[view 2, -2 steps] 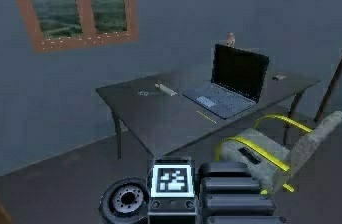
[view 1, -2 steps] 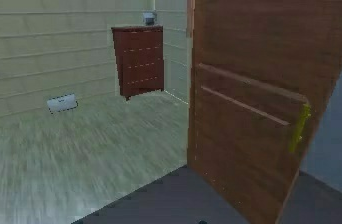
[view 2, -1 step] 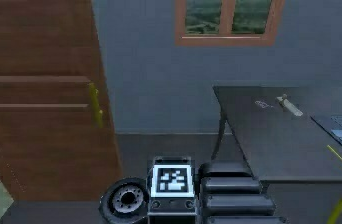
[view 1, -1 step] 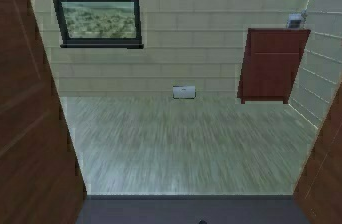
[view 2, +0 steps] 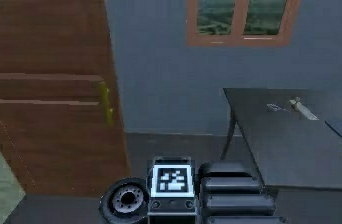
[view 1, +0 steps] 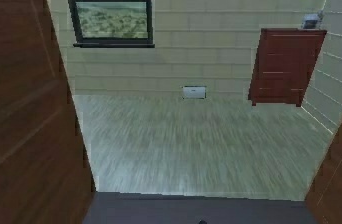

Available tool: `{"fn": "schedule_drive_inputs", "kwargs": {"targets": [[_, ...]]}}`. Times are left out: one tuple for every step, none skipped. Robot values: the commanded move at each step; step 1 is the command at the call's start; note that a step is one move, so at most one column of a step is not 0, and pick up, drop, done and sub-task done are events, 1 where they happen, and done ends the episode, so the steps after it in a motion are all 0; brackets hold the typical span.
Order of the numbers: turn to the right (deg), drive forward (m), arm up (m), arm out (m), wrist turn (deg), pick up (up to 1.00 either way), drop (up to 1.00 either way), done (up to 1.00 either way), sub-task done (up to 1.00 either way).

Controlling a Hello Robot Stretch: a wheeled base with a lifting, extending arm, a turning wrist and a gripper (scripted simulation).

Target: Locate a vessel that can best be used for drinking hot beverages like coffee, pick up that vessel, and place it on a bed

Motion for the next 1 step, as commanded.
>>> {"fn": "schedule_drive_inputs", "kwargs": {"targets": [[0.0,0.55,0.00,0.00,0.0,0.00,0.00,0.00,0.00]]}}
